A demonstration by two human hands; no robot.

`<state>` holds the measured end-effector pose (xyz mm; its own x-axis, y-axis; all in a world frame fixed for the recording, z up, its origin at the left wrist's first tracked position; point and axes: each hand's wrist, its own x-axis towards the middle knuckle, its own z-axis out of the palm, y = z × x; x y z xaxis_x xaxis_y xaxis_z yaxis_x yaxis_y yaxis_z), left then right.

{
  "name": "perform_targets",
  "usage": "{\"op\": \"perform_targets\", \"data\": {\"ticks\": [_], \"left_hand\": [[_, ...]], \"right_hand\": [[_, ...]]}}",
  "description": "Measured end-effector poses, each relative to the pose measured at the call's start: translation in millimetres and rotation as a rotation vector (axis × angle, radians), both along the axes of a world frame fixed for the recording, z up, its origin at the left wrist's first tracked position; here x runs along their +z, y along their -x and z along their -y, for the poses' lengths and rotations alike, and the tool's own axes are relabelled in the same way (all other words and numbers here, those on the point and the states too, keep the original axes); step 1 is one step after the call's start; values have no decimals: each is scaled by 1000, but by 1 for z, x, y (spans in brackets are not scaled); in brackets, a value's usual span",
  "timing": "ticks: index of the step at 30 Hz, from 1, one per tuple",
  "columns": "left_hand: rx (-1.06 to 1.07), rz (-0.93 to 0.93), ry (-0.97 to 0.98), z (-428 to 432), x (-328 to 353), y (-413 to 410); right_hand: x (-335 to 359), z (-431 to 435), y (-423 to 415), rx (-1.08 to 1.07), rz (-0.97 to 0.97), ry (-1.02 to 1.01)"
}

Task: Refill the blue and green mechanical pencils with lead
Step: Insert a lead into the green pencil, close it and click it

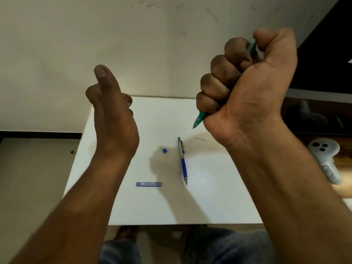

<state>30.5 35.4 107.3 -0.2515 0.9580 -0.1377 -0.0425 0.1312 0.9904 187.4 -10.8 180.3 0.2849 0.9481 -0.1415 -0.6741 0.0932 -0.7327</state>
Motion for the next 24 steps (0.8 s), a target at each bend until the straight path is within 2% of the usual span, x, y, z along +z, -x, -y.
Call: {"op": "perform_targets", "data": {"ticks": [24], "left_hand": [[-8,24,-26,1,2,1]], "right_hand": [[9,5,9,56,74,-25]]}}
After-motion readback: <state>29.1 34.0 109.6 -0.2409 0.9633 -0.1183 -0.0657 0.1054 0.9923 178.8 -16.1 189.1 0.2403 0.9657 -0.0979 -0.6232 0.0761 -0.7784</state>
